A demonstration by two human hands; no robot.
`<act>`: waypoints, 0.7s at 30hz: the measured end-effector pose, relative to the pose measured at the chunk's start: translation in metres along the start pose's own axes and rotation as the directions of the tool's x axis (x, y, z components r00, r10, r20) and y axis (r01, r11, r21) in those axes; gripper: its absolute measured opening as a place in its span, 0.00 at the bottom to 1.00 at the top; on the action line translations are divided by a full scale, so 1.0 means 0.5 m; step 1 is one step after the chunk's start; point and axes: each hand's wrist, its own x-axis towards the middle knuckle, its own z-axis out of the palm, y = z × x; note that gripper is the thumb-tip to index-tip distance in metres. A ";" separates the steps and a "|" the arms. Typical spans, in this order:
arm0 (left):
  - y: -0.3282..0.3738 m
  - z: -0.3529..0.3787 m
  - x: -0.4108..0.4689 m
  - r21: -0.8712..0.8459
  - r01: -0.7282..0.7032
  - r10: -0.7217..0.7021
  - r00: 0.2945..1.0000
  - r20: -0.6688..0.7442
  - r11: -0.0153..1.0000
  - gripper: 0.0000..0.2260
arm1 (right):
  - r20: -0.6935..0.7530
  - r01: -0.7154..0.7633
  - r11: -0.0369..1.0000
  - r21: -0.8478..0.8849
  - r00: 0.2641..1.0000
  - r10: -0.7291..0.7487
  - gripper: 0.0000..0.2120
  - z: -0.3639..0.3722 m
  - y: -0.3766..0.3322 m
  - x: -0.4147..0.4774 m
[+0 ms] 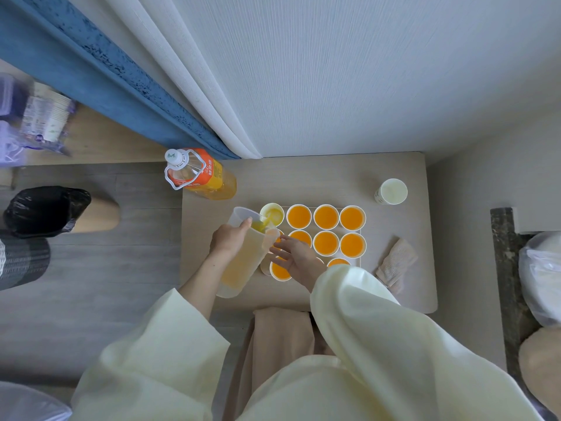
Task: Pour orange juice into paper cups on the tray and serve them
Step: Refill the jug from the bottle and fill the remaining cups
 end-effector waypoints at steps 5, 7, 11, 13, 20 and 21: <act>0.002 0.000 -0.004 -0.009 0.005 -0.005 1.000 0.003 1.000 0.29 | -0.013 0.005 1.000 -0.001 1.000 -0.005 0.21 0.002 -0.002 -0.005; 0.002 0.000 -0.006 -0.010 -0.001 0.001 1.000 0.001 1.000 0.28 | -0.021 0.001 1.000 -0.003 1.000 -0.001 0.21 0.004 -0.001 -0.008; 0.000 -0.003 -0.006 -0.001 0.002 -0.002 1.000 -0.010 1.000 0.29 | -0.027 -0.007 1.000 -0.002 1.000 0.007 0.19 0.006 -0.002 -0.010; -0.002 -0.003 -0.007 0.000 0.007 -0.007 1.000 -0.009 1.000 0.29 | -0.028 -0.008 1.000 -0.008 1.000 0.008 0.20 0.006 -0.003 -0.010; 0.000 -0.005 -0.013 0.011 0.000 0.000 1.000 -0.016 1.000 0.29 | -0.017 -0.009 1.000 -0.005 1.000 0.009 0.14 0.006 -0.001 -0.017; 0.000 -0.004 -0.014 0.012 -0.004 0.004 1.000 -0.015 1.000 0.29 | -0.012 -0.008 1.000 -0.006 1.000 0.008 0.13 0.005 -0.001 -0.017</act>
